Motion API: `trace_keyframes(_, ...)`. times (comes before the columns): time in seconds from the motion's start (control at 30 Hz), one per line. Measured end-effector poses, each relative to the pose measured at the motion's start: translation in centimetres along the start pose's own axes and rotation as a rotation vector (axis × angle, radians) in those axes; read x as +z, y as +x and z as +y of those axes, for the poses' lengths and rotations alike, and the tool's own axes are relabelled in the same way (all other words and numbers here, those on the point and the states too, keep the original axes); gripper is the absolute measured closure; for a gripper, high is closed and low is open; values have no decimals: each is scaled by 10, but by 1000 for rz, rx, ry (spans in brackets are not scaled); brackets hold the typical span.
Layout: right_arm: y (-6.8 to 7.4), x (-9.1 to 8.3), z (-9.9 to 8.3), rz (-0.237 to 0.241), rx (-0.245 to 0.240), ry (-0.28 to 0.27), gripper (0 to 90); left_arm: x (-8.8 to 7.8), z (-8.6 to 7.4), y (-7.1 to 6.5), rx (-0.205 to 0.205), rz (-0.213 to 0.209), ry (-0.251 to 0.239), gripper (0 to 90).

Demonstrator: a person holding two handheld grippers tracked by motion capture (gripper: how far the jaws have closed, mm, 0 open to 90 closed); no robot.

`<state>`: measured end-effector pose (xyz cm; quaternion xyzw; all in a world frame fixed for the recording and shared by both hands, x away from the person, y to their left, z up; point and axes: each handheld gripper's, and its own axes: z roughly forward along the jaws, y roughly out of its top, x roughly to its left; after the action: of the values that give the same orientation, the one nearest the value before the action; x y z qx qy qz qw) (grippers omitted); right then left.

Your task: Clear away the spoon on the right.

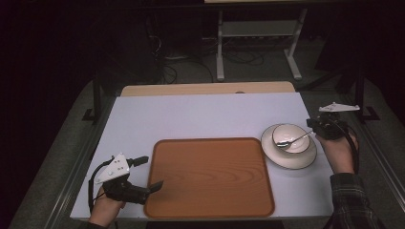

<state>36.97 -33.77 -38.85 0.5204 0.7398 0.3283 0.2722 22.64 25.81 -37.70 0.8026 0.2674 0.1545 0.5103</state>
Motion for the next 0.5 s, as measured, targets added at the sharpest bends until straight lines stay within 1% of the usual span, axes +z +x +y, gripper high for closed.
trace_keyframes(0.03,0,0,0,0,0,0,883,0,0,0,0,0,0,65)
trace_keyframes(0.07,2,-2,2,9,-5,-22,848,0,0,0,-1,0,-1,65)
trace_keyframes(0.13,5,-6,4,17,-18,-46,798,0,0,0,0,0,0,65)
trace_keyframes(0.23,12,-12,8,31,-39,-95,684,0,0,0,-1,0,0,65)
trace_keyframes(0.27,14,-14,9,35,-38,-105,621,0,0,0,-2,0,0,65)
trace_keyframes(0.3,16,-15,10,35,-37,-121,589,0,0,0,-1,-1,1,65)
trace_keyframes(0.33,18,-18,11,30,-39,-133,569,0,0,0,-1,-1,2,65)
trace_keyframes(0.37,18,-18,11,30,-39,-133,569,0,0,0,-1,-1,2,65)
trace_keyframes(0.4,20,-20,12,28,-39,-142,545,0,0,0,-1,-1,3,65)
trace_keyframes(0.43,22,-23,13,35,-24,-144,530,0,0,0,-1,-1,4,66)
trace_keyframes(0.47,25,-27,13,53,-1,-142,497,0,0,0,-1,0,3,65)
trace_keyframes(0.5,26,-29,13,50,2,-142,471,0,0,0,-1,0,3,66)
